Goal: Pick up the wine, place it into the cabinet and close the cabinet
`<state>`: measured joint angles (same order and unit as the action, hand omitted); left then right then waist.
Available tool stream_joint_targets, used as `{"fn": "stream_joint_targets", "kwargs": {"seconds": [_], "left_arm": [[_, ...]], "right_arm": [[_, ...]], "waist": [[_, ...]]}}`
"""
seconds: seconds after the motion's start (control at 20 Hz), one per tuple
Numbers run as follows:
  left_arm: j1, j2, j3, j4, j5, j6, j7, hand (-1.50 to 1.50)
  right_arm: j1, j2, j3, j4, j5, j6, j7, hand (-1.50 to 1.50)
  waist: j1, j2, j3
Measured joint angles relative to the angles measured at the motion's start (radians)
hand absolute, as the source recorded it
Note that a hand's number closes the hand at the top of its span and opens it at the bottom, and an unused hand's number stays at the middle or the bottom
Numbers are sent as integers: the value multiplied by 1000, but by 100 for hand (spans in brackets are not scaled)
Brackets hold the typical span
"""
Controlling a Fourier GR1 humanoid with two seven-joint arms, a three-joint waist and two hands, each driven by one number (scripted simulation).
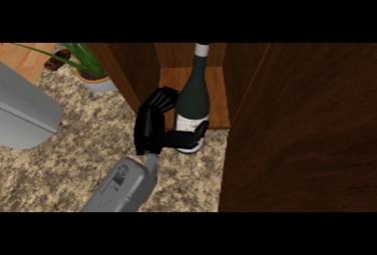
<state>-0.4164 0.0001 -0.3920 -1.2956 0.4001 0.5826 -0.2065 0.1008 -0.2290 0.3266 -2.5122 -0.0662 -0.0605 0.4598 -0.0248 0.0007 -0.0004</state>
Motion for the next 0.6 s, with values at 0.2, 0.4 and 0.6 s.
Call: {"fn": "stream_joint_targets", "kwargs": {"seconds": [0.2, 0.4, 0.6], "left_arm": [[-38, 0, -32, 87, 59, 36, -55, 150], [-78, 0, -39, 200, 127, 31, -133, 150], [-92, 0, -63, 274, 202, 32, -212, 150]], "right_arm": [[8, 2, -13, 0, -5, 19, -5, -150], [51, 10, 6, 0, -8, 39, -44, -150], [64, 14, 16, -2, -10, 46, -42, -150]], "waist": [[-4, 0, 0], [-12, 1, 0], [-13, 1, 0]]}}
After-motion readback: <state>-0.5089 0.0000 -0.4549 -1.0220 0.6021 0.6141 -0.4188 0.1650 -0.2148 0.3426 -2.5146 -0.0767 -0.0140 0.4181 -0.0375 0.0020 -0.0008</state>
